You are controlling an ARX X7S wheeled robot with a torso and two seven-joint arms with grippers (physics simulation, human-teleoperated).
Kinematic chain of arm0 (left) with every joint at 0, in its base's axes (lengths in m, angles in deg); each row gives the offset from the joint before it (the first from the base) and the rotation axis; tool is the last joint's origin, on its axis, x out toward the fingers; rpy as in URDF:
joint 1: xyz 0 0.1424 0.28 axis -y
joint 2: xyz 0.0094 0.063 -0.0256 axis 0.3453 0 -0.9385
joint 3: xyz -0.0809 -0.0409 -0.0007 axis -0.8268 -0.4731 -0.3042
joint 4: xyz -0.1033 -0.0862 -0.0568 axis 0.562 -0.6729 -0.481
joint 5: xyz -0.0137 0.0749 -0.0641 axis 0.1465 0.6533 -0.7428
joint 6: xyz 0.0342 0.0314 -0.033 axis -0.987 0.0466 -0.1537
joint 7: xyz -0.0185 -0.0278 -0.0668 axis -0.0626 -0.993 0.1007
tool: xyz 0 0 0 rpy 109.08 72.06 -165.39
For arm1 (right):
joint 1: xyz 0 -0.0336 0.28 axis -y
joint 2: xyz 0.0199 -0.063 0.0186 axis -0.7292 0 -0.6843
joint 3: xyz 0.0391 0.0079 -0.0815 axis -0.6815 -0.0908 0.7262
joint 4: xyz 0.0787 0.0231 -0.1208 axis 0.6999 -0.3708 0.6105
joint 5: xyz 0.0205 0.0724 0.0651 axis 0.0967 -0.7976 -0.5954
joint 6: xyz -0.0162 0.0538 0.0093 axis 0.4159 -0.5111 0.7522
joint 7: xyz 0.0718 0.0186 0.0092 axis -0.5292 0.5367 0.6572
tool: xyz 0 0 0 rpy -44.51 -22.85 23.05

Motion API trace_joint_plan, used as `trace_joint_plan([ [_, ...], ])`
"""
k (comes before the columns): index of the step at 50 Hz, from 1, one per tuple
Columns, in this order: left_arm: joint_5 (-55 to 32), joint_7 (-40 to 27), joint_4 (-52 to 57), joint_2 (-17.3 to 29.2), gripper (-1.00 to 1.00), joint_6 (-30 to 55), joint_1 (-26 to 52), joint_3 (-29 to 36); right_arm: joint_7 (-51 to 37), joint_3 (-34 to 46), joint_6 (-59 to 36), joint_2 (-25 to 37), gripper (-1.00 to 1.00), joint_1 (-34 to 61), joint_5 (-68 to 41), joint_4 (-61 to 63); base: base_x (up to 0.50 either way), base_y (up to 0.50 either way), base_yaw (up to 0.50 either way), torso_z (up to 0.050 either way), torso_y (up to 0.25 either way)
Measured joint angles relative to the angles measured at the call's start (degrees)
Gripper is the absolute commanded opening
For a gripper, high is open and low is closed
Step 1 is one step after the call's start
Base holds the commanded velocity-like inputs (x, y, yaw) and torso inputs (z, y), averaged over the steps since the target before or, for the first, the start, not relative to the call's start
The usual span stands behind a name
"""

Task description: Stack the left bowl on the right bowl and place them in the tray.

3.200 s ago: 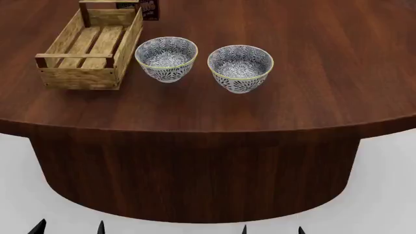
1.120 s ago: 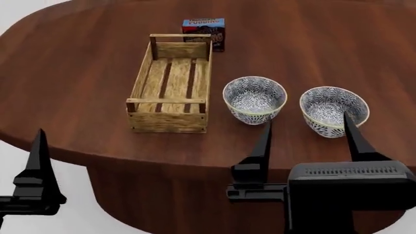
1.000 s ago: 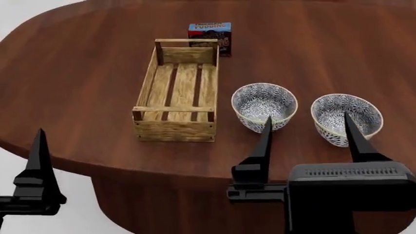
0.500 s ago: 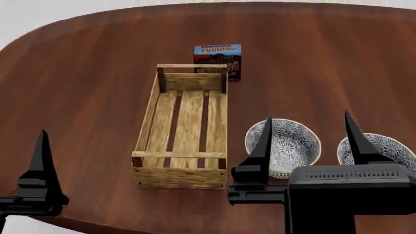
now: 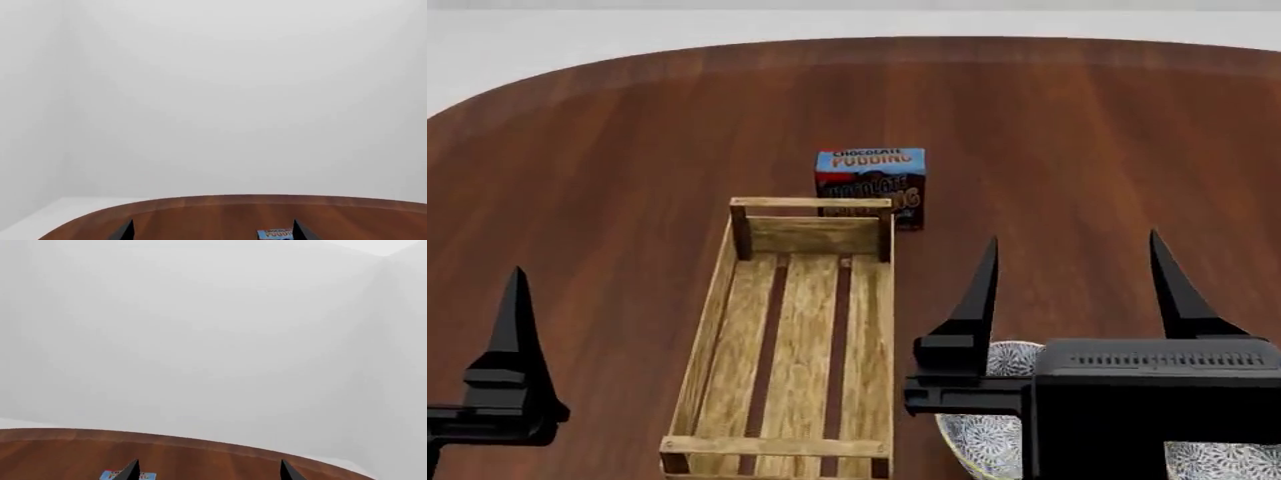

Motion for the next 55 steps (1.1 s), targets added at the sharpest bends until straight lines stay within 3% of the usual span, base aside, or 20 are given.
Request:
trace_joint_plan([
  [12,0.0,-0.5,0.7,0.5,1.0,0.5,0.6,0.3,-1.5,1.1,-2.2,0.4,1.0,0.8,1.4,-0.3,0.12,0.0,0.0,0.0,0.001],
  [38,-0.7,-0.7,0.4,1.3,1.0,0.5,1.7,0.5,-1.2,1.9,-1.2,0.4,1.0,1.6,-0.5,-2.0,-0.07,0.01,-0.5,0.0,0.0],
  [47,-0.6,-0.7,0.3,1.5,1.0,0.2,1.6,0.9,-1.5,1.4,-2.1,0.2,1.0,1.9,-1.2,-2.5,0.0,0.0,0.0,0.0,0.0],
  [55,-0.7,-0.7,0.1,1.7,1.0,0.0,1.6,1.1,-2.4,2.4,-4.9,0.8,1.0,2.7,-0.1,-2.4,0.41,0.38,0.0,0.0,0.0],
])
